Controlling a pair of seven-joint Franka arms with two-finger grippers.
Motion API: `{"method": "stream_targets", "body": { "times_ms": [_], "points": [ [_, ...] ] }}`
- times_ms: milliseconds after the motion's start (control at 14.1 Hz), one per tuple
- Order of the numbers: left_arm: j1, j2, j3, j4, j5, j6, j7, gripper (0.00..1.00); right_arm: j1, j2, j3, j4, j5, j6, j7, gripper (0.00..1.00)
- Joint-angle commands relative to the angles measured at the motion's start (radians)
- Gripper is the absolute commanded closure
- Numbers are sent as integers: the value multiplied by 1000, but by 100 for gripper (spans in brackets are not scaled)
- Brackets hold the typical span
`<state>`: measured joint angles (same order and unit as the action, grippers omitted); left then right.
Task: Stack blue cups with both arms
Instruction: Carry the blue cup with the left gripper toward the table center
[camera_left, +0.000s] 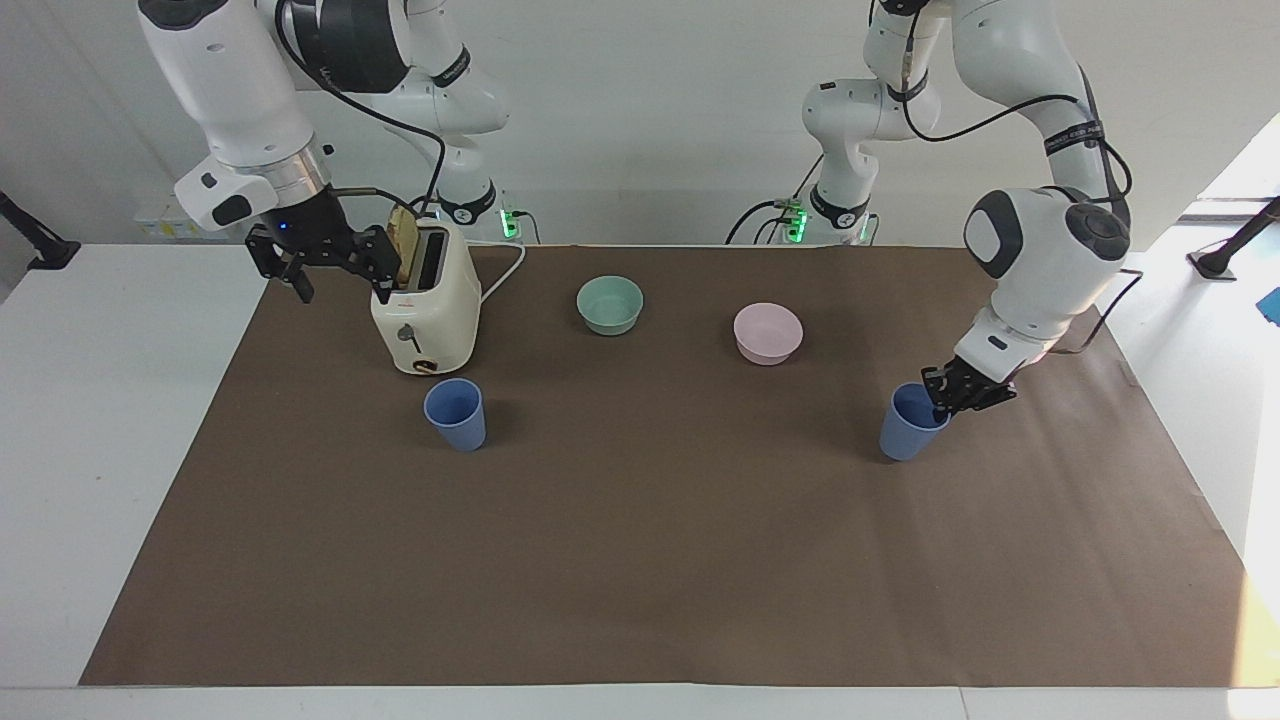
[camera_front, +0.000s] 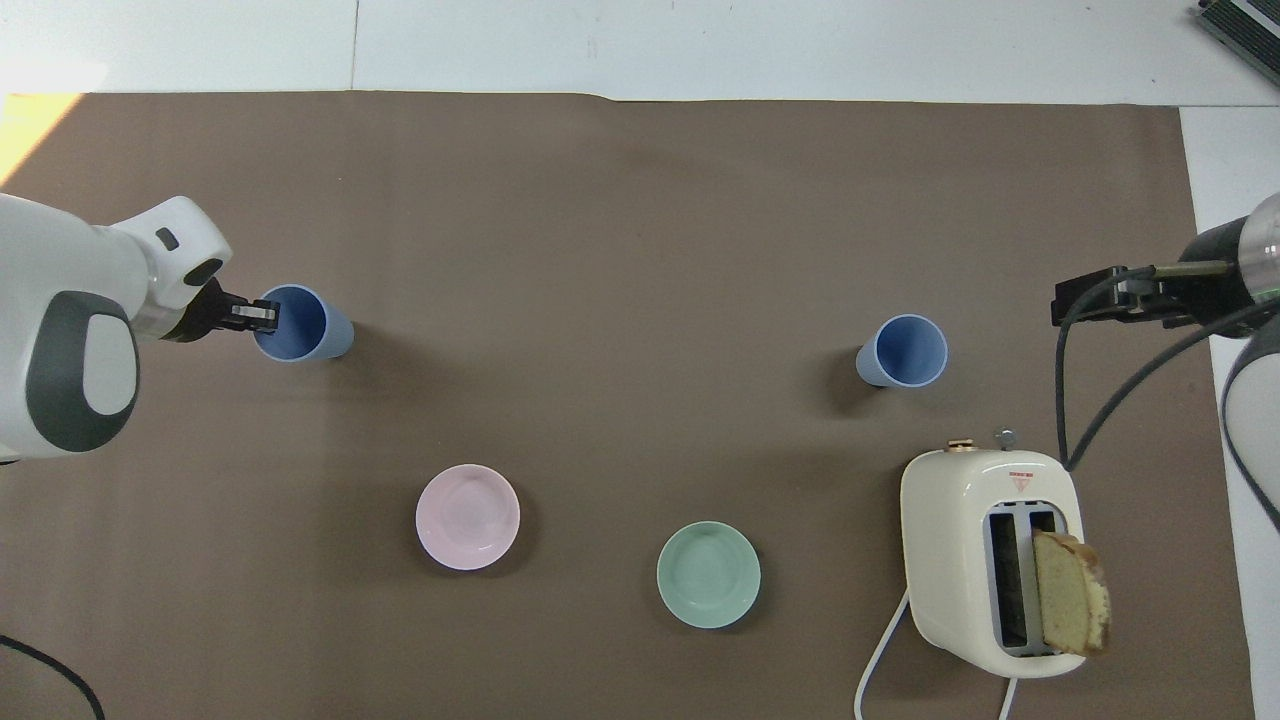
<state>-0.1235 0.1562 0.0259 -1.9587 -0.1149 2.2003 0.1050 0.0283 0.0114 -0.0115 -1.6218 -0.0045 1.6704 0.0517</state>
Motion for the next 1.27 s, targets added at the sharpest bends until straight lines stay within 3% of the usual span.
{"method": "stream_targets", "body": {
  "times_ms": [0,495,636,1061,1131,1202],
  "points": [
    [-120,-6,14,-2,4,32,-135,100,-11,-15,2,-15,21,15,2,0],
    [-376,14,11,-11,4,127,-445,100,-10,-15,4,-15,24,15,7,0],
    [-451,57,12,-12,4,154,-513,100,-10,-15,4,-15,24,17,7,0],
    [-507,82,9,-17,-3,185,-533,98,-10,-15,4,-15,24,22,10,0],
    [-504,83,9,-11,-6,182,-533,71,-10,-15,4,-17,24,22,10,0],
    [-499,85,9,-5,-6,173,-533,36,-10,-15,4,-15,24,23,10,0]
  ]
}}
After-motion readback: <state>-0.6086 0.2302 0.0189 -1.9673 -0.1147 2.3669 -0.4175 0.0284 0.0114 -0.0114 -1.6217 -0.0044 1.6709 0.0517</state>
